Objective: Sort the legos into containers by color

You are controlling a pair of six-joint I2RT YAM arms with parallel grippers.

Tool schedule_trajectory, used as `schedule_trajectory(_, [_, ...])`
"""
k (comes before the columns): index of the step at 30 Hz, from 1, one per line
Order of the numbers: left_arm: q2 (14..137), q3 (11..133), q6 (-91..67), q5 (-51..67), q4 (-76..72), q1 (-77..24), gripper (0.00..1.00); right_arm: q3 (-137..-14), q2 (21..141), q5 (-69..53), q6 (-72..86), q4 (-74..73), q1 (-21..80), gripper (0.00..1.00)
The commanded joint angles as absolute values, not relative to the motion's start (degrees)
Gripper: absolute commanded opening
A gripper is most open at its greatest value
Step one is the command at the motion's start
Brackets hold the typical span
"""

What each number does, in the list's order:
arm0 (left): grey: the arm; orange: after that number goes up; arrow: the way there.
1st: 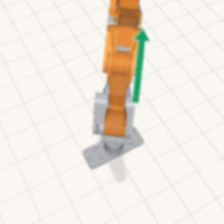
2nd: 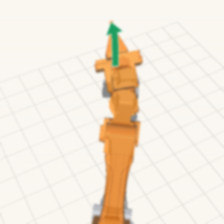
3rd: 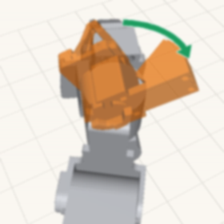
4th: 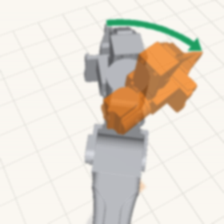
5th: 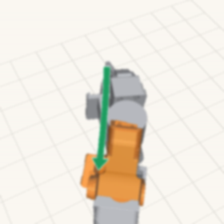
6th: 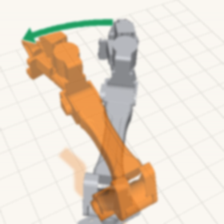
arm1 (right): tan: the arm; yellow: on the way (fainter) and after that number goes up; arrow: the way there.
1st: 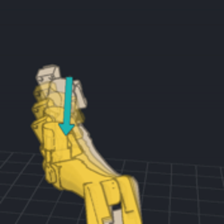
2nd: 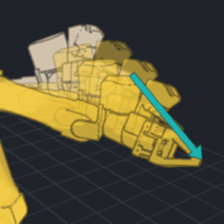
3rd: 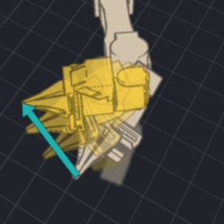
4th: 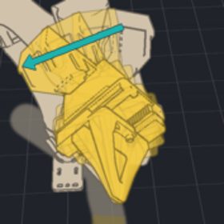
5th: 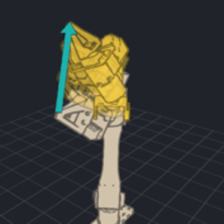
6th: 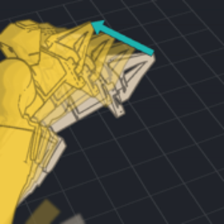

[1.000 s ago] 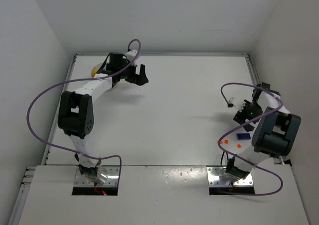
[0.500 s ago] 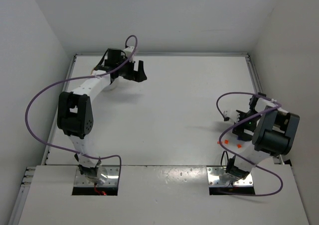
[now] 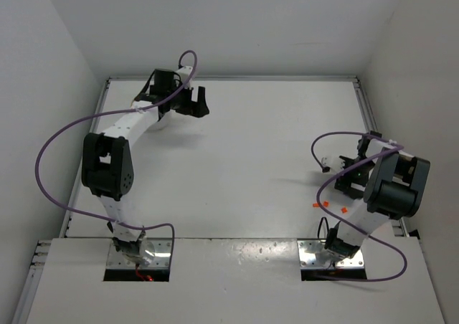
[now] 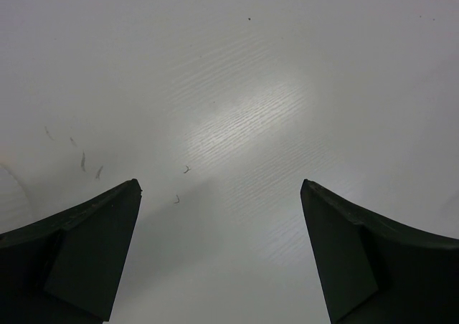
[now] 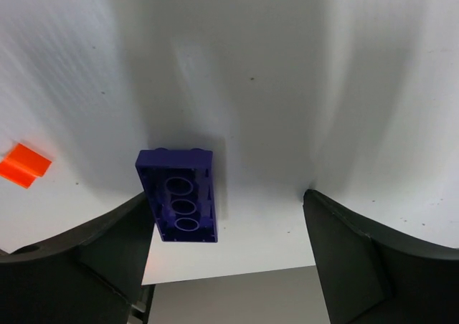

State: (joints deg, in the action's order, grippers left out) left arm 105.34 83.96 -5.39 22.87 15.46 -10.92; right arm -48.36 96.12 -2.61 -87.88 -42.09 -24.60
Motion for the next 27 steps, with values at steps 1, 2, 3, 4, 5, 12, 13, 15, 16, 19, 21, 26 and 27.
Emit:
schedule_trajectory(1, [101.3,85.7,-4.7,21.4,15.6,-11.2,1.0,-49.0,99.8,-4.3,-89.1,-40.9,-24.0,0.82])
schedule_trajectory(2, [101.3,85.2,-4.1,21.4,15.6,-11.2,1.0,-49.6,100.4,-4.3,-89.1,-40.9,-24.0,0.8])
schedule_trajectory(3, [100.8,85.2,-4.1,20.8,15.6,-11.2,1.0,-49.6,100.9,-4.3,-89.1,-40.9,-24.0,0.79])
schedule_trajectory(4, [100.8,85.2,-4.1,20.8,15.6,-11.2,1.0,-50.2,101.9,-4.3,-89.1,-40.9,-24.0,0.74])
schedule_trajectory(5, [100.8,84.6,-3.6,20.8,15.6,-11.2,1.0,-50.2,102.0,-4.3,-89.1,-41.4,-24.0,0.71])
schedule_trajectory(12, [100.3,84.1,-7.4,20.3,15.6,-8.7,1.0,-49.7,100.1,-8.9,-87.5,-44.4,-22.9,0.34])
schedule_trajectory(13, [100.3,84.1,-8.3,20.3,14.9,-8.7,1.0,-49.7,100.1,-10.4,-86.1,-45.3,-22.9,0.28])
schedule_trajectory(15, [100.3,84.1,-9.5,20.3,14.0,-7.1,1.0,-50.7,99.4,-12.4,-84.6,-46.9,-21.2,0.23])
schedule_trajectory(16, [100.3,84.9,-10.1,20.8,14.0,-7.1,1.0,-51.2,98.9,-14.3,-83.1,-47.5,-20.7,0.18])
schedule_trajectory(19, [100.3,84.9,-11.3,21.5,14.0,-7.1,1.0,-54.7,98.9,-19.1,-79.6,-48.9,-17.8,0.13])
schedule_trajectory(21, [100.8,84.9,-12.2,22.2,13.4,-7.1,1.0,-58.4,98.9,-21.8,-75.2,-49.0,-14.9,0.09])
schedule_trajectory(26, [99.6,82.7,-13.7,24.3,12.9,-7.1,1.0,-68.5,101.1,-29.1,-64.8,-49.0,-8.8,0.02])
schedule_trajectory(27, [99.6,82.2,-13.7,24.3,12.9,-7.1,1.0,-69.8,101.9,-30.8,-63.6,-49.0,-7.0,0.02])
